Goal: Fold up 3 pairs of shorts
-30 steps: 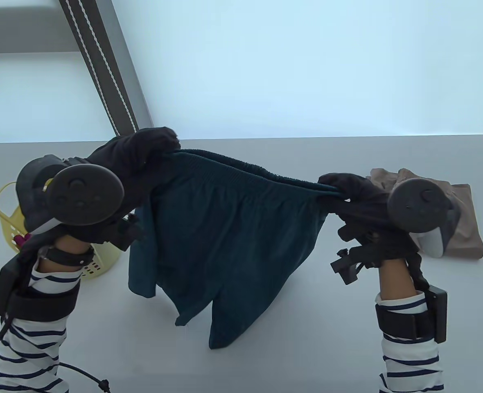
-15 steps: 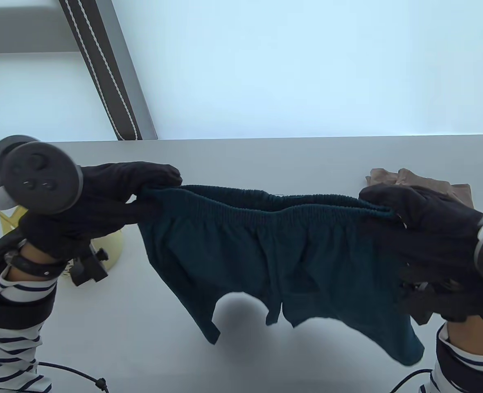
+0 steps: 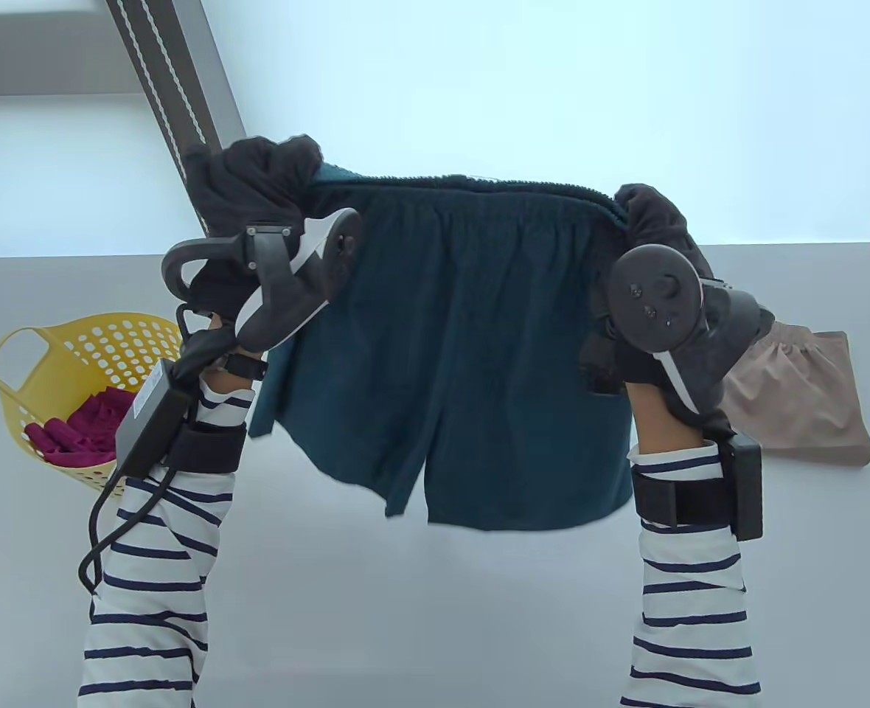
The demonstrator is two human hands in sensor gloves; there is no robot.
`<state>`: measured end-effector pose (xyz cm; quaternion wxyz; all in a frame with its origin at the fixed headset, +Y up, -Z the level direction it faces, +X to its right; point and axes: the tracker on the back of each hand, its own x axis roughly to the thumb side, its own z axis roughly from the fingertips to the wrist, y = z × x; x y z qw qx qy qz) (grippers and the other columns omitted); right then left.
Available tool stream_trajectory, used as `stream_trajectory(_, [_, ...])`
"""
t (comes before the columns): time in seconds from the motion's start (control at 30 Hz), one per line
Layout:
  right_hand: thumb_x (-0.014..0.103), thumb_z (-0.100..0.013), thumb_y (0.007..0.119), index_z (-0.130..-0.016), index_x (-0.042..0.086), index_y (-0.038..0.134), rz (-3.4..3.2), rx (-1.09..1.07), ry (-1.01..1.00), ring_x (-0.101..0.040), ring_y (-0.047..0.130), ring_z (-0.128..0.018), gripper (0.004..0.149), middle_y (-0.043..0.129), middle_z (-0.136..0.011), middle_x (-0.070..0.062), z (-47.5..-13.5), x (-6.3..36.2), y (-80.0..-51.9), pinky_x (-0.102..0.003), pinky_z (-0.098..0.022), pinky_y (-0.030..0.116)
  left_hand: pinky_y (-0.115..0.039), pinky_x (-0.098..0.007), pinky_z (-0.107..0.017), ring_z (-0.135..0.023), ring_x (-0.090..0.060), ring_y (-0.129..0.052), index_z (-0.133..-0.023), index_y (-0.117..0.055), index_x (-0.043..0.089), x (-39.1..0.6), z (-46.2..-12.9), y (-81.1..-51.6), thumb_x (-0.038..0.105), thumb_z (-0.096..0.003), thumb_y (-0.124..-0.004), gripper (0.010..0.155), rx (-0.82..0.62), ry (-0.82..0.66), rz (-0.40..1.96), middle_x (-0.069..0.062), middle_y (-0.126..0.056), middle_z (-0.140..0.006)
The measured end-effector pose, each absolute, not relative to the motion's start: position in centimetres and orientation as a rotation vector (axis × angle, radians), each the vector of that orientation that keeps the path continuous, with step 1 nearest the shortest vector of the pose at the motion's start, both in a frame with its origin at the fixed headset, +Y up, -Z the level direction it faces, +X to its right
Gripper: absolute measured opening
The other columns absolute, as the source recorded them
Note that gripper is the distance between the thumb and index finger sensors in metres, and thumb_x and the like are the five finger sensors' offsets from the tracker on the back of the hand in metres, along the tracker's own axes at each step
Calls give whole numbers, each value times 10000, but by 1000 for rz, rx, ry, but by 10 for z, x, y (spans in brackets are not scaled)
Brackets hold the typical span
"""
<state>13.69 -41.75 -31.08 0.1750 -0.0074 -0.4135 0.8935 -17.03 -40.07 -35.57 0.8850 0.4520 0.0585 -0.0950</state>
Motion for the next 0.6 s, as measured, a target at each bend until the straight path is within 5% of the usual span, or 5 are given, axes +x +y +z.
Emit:
stream_trajectory(0.17, [323, -461, 731, -887, 221, 579, 2529, 279, -971, -237, 973, -755, 464, 742, -934, -113, -304, 137, -445, -430, -584, 824, -744, -524, -714, -748, -82, -974, -842, -498, 399, -198, -335, -421, 432, -411, -641, 456, 977, -27, -285, 159, -819, -763])
stream_trajectory(0.3, [332, -461, 723, -881, 172, 579, 2697, 451, -723, -283, 977, -744, 473, 759, -907, -155, -301, 137, -508, -456, -561, 824, -761, -515, -710, -736, -83, -1007, -834, -557, 406, -207, -310, -485, 435, -400, -678, 452, 818, -216, -415, 158, -862, -756])
stream_trajectory(0.43, [403, -475, 690, -893, 136, 573, 2863, 588, -213, -389, 932, -757, 510, 756, -914, -197, -302, 139, -592, -525, -541, 778, -724, -555, -724, -793, -146, -995, -852, -598, 401, -202, -282, -573, 449, -407, -697, 459, 455, -446, -548, 116, -865, -828])
stream_trajectory(0.6, [499, -487, 604, -943, 54, 425, 2734, 569, 634, -637, 553, -874, 662, 502, -1013, -315, -319, 140, -700, -677, -592, 521, -627, -643, -734, -923, -316, -904, -1038, -500, 310, -191, -279, -689, 529, -420, -627, 668, -171, -596, -611, -131, -702, -1117])
